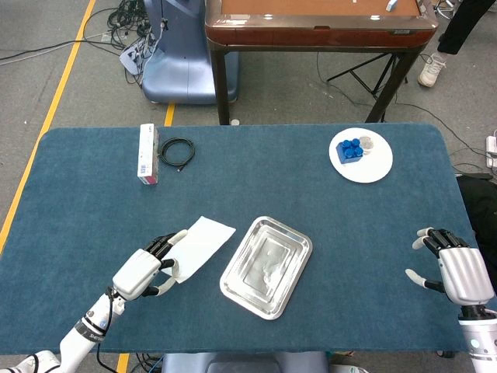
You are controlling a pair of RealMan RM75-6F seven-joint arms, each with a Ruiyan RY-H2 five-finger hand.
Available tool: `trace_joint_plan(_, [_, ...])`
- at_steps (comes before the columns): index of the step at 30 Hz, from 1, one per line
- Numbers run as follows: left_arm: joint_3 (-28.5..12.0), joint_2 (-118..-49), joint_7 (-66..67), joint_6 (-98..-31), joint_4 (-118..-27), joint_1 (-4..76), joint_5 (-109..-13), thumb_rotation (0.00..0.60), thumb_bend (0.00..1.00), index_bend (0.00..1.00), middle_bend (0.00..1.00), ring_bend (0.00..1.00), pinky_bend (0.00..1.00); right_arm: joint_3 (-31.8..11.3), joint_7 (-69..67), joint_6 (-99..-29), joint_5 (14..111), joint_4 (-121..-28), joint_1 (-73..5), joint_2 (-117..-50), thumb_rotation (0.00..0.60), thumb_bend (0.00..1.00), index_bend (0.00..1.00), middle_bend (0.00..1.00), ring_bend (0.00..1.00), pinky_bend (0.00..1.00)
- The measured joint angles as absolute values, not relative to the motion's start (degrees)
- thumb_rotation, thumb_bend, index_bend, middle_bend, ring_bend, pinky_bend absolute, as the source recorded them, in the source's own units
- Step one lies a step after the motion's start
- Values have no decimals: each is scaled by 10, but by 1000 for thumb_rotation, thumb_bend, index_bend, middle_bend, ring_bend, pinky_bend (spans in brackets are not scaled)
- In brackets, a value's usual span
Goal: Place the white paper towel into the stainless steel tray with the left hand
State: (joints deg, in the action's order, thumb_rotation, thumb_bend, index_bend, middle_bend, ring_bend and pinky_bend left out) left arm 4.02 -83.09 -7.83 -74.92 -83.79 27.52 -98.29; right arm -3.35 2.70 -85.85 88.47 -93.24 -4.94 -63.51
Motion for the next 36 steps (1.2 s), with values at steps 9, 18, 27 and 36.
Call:
trace_joint_plan(9, [49,-830,0,-758,-904,266,-1009,600,531,659,0,0,102,-36,18,-868,884,-935,-45,-629,600,92,455,344,274,429])
trace_joint_plan(18, [57,-834,91,-743,-967,261,-1023,600,531,659,0,0,102,-39,7,-893,890,-944,-34,-619,600,92,455,344,274,429])
trace_joint_plan(27, [56,-853,150,-719,-984,264,-1037,600,531,666,0,0,102,-38,-1,-900,894,-951,-29,-610,600,108,455,344,274,429])
trace_joint_plan(36, [56,-865,185,-702,-978,267,-1041,600,531,668,0,0,102,-37,-4,-923,910,-958,-19,-604,600,110,455,344,274,429])
